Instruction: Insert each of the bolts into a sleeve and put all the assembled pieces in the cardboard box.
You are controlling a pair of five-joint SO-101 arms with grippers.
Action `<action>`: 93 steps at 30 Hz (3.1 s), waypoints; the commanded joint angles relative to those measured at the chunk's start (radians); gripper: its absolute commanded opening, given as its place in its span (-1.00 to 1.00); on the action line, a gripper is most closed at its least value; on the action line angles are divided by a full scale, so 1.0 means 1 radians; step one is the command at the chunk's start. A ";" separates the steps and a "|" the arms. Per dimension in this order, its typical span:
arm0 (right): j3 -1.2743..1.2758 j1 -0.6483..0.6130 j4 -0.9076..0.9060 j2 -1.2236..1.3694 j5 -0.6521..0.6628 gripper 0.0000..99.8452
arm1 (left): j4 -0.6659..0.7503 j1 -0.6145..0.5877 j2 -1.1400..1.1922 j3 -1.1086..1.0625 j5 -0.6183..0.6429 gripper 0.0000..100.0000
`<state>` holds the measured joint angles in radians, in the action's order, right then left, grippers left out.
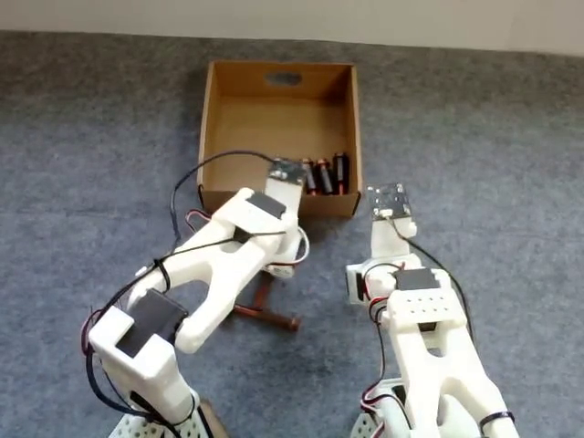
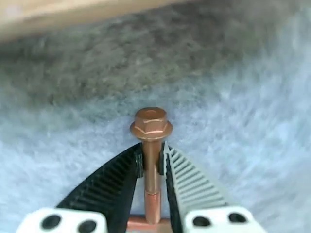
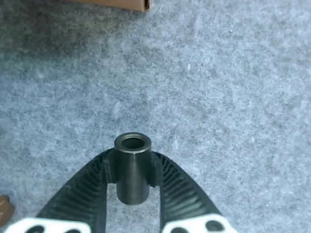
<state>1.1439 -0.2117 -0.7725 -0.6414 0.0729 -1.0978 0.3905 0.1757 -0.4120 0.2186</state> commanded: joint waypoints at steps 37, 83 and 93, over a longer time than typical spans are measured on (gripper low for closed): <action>-0.007 0.012 0.018 -0.002 0.006 -0.99 | 0.141 -0.101 -0.035 -0.067 -0.028 -0.72; -0.005 0.012 0.018 -0.002 0.006 -0.99 | 0.035 -0.079 -0.039 -0.048 -0.140 -0.71; -0.005 0.012 0.018 -0.002 0.006 -0.99 | 0.118 -0.074 -0.030 -0.058 -0.141 -0.89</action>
<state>1.1439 -0.2117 -0.7725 -0.6414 0.0729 -1.0058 0.3061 0.1588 -0.4703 0.0882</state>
